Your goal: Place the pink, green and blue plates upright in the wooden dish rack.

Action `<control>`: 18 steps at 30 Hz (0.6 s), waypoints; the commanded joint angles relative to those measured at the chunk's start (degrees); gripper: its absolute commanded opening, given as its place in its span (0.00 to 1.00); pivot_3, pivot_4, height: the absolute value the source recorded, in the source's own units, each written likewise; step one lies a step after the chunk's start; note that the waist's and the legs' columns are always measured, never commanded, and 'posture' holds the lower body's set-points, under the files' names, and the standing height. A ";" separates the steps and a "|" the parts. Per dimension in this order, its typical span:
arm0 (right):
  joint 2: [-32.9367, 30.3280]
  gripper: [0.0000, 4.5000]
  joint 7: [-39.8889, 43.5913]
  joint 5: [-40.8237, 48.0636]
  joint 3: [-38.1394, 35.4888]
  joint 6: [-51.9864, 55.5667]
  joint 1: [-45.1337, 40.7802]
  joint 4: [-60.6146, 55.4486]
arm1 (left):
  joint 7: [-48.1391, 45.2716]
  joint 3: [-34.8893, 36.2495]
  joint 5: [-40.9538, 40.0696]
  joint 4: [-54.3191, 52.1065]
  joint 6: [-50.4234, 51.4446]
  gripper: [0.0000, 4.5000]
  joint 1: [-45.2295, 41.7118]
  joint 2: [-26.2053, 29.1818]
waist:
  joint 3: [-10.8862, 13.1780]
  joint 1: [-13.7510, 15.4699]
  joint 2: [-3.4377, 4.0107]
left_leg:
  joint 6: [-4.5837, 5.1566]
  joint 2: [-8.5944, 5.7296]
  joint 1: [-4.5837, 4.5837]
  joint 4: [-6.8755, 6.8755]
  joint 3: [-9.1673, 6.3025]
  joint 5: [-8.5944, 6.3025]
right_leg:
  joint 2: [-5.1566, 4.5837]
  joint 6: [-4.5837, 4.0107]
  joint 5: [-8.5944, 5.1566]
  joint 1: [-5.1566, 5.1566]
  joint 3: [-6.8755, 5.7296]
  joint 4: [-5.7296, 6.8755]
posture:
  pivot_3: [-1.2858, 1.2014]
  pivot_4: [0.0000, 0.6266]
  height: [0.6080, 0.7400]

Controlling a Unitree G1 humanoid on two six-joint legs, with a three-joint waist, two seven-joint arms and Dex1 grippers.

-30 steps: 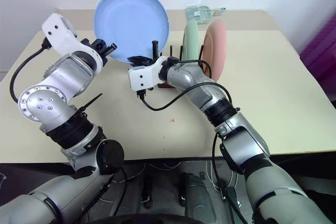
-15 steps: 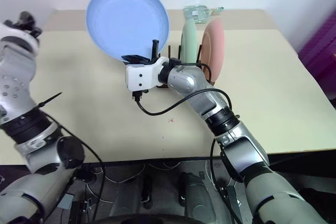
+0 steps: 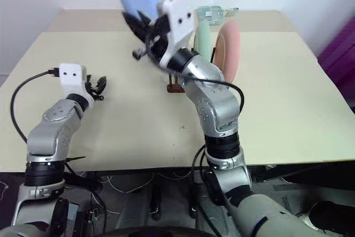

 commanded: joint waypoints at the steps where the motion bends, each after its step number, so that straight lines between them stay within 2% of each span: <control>1: 2.25 0.00 -6.92 5.82 -5.10 4.93 -3.50 -0.72 | -2.51 -0.42 -0.05 -3.91 -3.05 0.54 -0.04 -0.43 | 0.00 -0.06 0.01 | 0.00 0.00 0.00 0.00 0.01 0.00 | 0.00 0.00 0.00 0.00 0.00 -0.01 | 0.52 0.24 0.92; 8: 4.72 0.00 -17.03 14.52 -12.12 8.92 -6.93 5.37 | -7.26 -3.14 1.65 -7.02 -7.73 0.54 1.94 -0.74 | 0.02 -0.21 0.08 | 0.17 0.00 -0.02 -0.01 0.07 0.10 | 0.10 0.03 0.00 -0.01 -0.05 -0.04 | 0.52 0.24 0.92; 18: 4.36 0.00 -22.07 21.59 -12.96 8.70 -8.34 7.66 | -9.52 -5.57 5.55 -7.33 -9.14 0.54 3.60 -0.21 | 0.03 -0.17 0.09 | 0.23 0.01 -0.02 0.04 0.04 0.12 | 0.18 0.08 0.01 0.03 -0.06 -0.04 | 0.52 0.24 0.92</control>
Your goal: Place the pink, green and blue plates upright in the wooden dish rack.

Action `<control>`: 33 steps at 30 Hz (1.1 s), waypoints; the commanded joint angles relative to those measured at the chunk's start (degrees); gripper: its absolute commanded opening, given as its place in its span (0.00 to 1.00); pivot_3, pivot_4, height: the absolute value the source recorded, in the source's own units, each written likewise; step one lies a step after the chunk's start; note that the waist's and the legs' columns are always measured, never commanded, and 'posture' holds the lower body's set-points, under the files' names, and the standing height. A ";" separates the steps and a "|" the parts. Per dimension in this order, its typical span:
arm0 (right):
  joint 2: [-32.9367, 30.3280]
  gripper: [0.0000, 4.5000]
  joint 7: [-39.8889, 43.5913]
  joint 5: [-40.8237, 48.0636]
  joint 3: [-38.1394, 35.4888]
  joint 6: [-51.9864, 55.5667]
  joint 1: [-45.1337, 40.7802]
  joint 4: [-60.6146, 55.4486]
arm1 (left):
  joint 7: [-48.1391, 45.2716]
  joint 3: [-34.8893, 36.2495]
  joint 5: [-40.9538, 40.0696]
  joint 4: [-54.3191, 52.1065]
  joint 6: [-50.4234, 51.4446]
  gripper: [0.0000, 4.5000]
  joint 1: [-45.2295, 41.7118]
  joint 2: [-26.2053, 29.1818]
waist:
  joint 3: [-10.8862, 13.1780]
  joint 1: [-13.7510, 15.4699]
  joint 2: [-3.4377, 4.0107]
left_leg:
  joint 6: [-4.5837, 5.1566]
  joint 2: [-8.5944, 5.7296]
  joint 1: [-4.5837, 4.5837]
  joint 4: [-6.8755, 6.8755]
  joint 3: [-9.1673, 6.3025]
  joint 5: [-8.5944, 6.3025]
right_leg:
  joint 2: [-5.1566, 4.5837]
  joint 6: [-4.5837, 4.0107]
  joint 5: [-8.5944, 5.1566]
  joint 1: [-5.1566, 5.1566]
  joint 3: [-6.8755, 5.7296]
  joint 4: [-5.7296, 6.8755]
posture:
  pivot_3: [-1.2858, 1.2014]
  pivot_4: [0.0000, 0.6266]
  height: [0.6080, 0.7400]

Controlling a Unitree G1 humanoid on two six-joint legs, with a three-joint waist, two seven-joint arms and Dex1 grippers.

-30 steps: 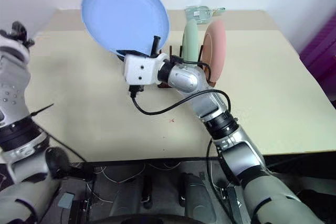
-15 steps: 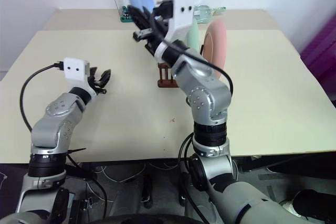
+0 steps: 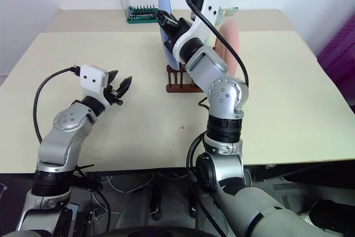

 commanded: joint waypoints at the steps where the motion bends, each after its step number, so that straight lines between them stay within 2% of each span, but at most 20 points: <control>1: 2.24 0.00 -2.24 3.00 -0.49 -1.07 -2.35 -0.18 | -0.52 -0.39 1.65 -1.44 -2.04 0.54 -0.23 0.38 | 0.00 0.00 0.00 | 0.00 0.00 0.00 0.00 0.00 0.00 | 0.00 0.01 0.00 0.00 0.00 0.00 | 0.52 0.24 0.92; 17: 1.39 0.00 -8.99 8.13 -4.69 -5.48 -6.79 12.47 | -7.14 -1.99 -0.77 -5.00 -0.82 0.54 1.96 -0.16 | 0.03 -0.19 0.05 | 0.01 0.05 0.00 0.01 -0.02 0.00 | 0.18 0.07 0.04 0.01 0.01 -0.02 | 0.52 0.24 0.92; 21: 0.82 0.30 -8.66 7.73 -3.96 -6.20 -6.97 12.97 | -7.57 -2.11 -0.42 -5.27 -0.65 0.55 2.38 -0.04 | 0.04 -0.14 0.06 | 0.01 0.06 0.00 0.02 -0.05 0.00 | 0.21 0.01 0.00 0.01 0.01 -0.02 | 0.52 0.24 0.92; 26: -0.33 0.87 -7.66 6.13 -2.50 -6.94 -7.08 13.04 | -7.63 -2.18 -0.50 -5.18 -0.52 0.55 2.30 -0.21 | 0.04 -0.12 0.07 | 0.01 0.06 -0.03 0.02 -0.06 0.00 | 0.21 0.01 0.00 0.01 0.00 -0.05 | 0.52 0.24 0.92; 33: -3.36 0.87 -3.91 1.52 1.18 -8.94 -7.65 12.03 | -7.76 -2.81 -0.63 -5.22 -0.41 0.55 2.23 -0.65 | 0.05 -0.08 0.09 | 0.02 0.06 -0.04 0.02 -0.06 0.00 | 0.21 0.01 -0.01 0.01 0.01 -0.06 | 0.52 0.24 0.92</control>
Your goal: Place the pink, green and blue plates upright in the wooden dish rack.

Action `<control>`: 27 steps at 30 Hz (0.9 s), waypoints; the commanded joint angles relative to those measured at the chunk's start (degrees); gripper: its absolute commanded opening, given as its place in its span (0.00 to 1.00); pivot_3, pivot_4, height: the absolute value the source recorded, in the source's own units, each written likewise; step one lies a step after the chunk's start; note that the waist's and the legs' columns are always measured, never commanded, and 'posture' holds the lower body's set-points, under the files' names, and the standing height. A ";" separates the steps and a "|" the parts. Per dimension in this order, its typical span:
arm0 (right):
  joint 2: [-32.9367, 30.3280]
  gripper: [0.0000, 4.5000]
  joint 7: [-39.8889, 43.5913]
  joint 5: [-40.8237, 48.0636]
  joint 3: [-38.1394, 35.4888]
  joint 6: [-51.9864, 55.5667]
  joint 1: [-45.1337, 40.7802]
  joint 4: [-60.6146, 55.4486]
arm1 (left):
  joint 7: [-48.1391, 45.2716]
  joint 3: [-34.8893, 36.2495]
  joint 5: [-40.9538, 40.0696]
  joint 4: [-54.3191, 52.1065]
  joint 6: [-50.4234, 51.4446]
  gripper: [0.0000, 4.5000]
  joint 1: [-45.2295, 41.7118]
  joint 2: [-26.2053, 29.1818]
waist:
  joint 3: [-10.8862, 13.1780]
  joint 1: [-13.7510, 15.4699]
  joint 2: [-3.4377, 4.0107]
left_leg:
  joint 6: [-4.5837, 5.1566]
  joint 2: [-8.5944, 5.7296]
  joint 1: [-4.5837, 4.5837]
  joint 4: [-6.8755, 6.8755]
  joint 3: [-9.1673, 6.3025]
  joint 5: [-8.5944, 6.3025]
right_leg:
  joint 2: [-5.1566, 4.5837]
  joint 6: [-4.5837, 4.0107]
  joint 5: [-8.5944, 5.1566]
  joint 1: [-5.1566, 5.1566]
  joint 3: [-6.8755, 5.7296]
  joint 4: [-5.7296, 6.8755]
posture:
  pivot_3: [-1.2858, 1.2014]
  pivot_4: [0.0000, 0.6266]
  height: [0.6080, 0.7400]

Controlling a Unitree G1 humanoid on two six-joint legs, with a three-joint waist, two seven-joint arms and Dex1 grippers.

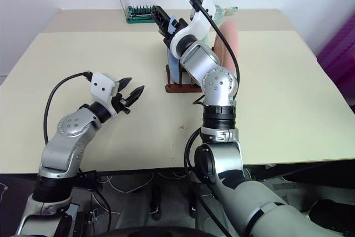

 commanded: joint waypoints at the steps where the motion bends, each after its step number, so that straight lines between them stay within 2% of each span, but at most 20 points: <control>1: -1.99 0.87 3.40 -2.89 3.09 -2.44 -2.71 -2.60 | -0.35 -0.65 -0.20 -2.29 0.10 0.55 -0.15 -0.23 | 0.00 -0.01 0.00 | 0.00 0.00 0.00 0.00 0.00 0.00 | 0.00 0.00 0.00 0.00 0.00 0.00 | 0.52 0.24 0.92; 9: -7.43 0.87 9.09 -10.31 8.10 -5.48 -2.56 -3.19 | -0.19 -1.63 -0.42 -2.83 0.84 0.55 -0.08 -0.72 | 0.00 0.00 0.01 | 0.00 0.00 0.00 0.00 -0.01 0.00 | 0.01 -0.01 -0.01 0.00 0.00 0.00 | 0.52 0.24 0.92; 15: -9.32 0.87 10.73 -11.96 8.59 -5.26 -1.63 -4.34 | -0.51 -2.25 -0.57 -3.10 1.20 0.55 0.32 -0.95 | 0.01 0.03 0.01 | 0.00 0.00 0.00 0.00 0.00 0.00 | 0.01 0.00 -0.01 0.00 0.00 0.00 | 0.52 0.24 0.92; 20: -18.80 0.87 21.03 -19.60 15.62 -10.08 0.58 -12.10 | -0.26 -2.12 -0.23 -2.95 1.38 0.55 0.00 -0.94 | 0.07 0.32 0.11 | 0.03 -0.03 -0.08 0.02 -0.01 -0.02 | -0.02 0.03 -0.07 -0.02 0.00 -0.08 | 0.52 0.24 0.92; 23: -31.47 0.87 35.32 -24.13 19.90 -16.39 6.09 -20.65 | -0.94 -0.91 -0.12 -2.47 0.78 0.55 0.42 0.36 | 0.07 0.58 0.11 | 0.06 -0.04 -0.11 0.02 -0.03 -0.04 | -0.02 0.18 -0.17 -0.01 -0.01 -0.12 | 0.52 0.24 0.92; 27: -42.22 0.87 44.55 -15.44 10.93 -10.51 14.84 -24.62 | -2.85 1.97 0.01 0.07 -0.93 0.55 1.44 3.83 | 0.08 0.42 0.13 | 0.10 -0.05 -0.08 0.03 -0.02 -0.08 | -0.06 0.21 -0.21 0.02 -0.01 -0.16 | 0.52 0.24 0.92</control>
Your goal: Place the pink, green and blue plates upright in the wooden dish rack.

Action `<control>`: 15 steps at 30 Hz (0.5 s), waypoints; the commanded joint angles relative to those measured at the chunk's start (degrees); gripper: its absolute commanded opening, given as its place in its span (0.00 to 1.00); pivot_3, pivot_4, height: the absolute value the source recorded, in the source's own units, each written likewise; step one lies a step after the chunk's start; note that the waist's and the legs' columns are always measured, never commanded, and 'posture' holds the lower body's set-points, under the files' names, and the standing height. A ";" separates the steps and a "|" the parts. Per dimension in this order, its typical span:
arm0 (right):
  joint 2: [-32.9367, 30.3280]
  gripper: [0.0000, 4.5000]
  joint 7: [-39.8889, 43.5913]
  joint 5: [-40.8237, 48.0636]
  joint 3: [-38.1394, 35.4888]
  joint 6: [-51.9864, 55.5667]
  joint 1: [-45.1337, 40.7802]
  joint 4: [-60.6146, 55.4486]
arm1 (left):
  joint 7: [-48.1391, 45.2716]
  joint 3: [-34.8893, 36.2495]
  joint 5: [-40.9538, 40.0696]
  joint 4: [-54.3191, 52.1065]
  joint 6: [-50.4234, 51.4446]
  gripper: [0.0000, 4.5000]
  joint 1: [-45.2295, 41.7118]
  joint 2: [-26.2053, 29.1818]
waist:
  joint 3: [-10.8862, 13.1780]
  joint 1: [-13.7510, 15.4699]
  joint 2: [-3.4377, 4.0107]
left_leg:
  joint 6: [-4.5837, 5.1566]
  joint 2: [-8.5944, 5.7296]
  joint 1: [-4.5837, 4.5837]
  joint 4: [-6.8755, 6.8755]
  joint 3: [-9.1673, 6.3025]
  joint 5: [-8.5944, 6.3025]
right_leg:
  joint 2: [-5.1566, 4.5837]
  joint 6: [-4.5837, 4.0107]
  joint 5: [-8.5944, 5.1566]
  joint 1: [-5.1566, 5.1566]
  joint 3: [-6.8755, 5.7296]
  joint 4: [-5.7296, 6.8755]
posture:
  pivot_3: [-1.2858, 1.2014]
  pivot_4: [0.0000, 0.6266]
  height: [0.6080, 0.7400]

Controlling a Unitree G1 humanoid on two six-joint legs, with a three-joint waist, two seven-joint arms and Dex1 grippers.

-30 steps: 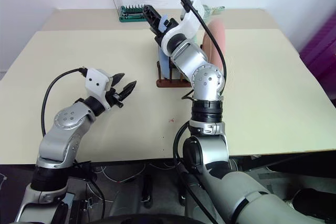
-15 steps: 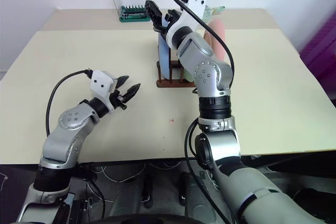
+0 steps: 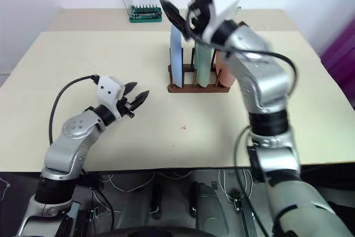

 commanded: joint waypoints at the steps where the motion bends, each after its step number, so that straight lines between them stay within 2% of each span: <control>1: -8.68 0.87 8.96 6.12 -9.32 3.29 7.15 -3.78 | -2.21 3.79 0.12 1.29 -3.10 0.55 0.70 3.16 | 0.00 0.06 0.00 | -0.01 0.01 0.00 0.01 0.00 -0.01 | 0.00 -0.01 0.00 0.00 0.00 0.00 | 0.52 0.24 0.92; 5: -15.74 0.87 15.54 9.94 -17.72 4.81 18.64 -2.08 | -4.10 6.48 -0.85 4.22 -4.33 0.55 1.85 5.72 | 0.06 0.20 0.10 | -0.13 -0.02 0.01 0.00 0.01 -0.08 | -0.16 -0.01 -0.01 -0.01 -0.01 -0.02 | 0.52 0.24 0.92; 8: -19.11 0.87 17.97 5.26 -18.99 1.25 27.67 0.23 | -6.44 7.16 -0.65 5.64 -5.29 0.55 3.88 7.72 | 0.06 0.03 0.10 | -0.14 -0.02 0.04 0.00 0.01 -0.11 | -0.16 -0.01 -0.02 0.00 -0.02 -0.07 | 0.52 0.24 0.92; 12: -19.46 0.87 18.90 1.25 -18.12 -3.11 33.40 3.15 | -7.58 6.69 -0.42 4.98 -5.37 0.55 5.90 8.51 | 0.12 -0.03 0.21 | -0.15 -0.04 0.05 0.03 0.03 -0.13 | -0.21 -0.01 -0.02 -0.01 -0.02 -0.09 | 0.52 0.24 0.92; 15: -18.30 0.87 18.81 0.02 -18.07 -5.54 33.49 7.05 | -7.23 5.80 0.11 4.02 -4.90 0.55 6.20 7.89 | 0.13 0.02 0.21 | -0.15 -0.04 0.06 0.04 0.02 -0.13 | -0.21 -0.01 -0.01 -0.02 -0.03 -0.09 | 0.52 0.24 0.92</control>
